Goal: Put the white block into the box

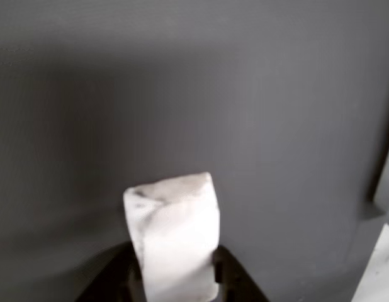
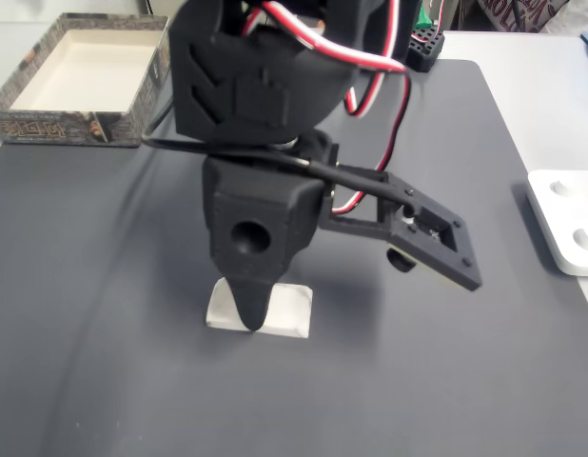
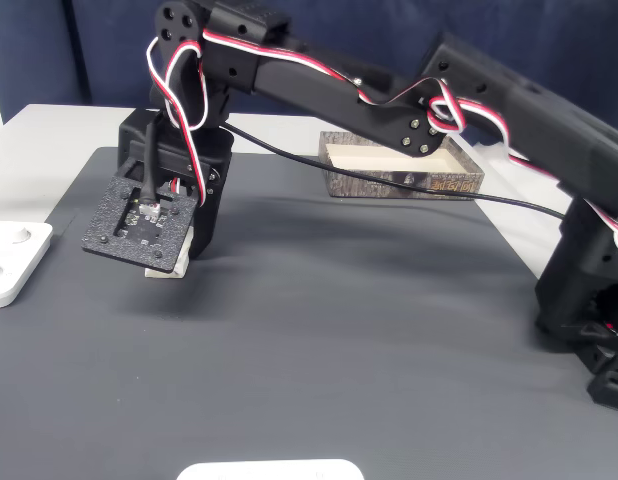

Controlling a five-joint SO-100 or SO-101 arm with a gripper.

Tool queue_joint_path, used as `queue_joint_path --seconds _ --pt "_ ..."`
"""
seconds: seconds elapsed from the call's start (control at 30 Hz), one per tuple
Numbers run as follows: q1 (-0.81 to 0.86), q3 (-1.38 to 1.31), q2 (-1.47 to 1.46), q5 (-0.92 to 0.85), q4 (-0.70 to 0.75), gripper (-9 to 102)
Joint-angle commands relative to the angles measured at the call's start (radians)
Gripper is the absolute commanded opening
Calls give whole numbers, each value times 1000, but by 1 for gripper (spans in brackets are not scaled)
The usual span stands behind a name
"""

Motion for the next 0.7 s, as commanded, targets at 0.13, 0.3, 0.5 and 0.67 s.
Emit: queue_joint_path --seconds 0.13,0.3,0.5,0.67 --pt "-48 -28 -11 -15 5 1" --pt "-46 -28 -9 -15 6 -1" --pt "-43 -31 5 -52 15 -2" --pt "-43 -25 55 -64 25 -2"
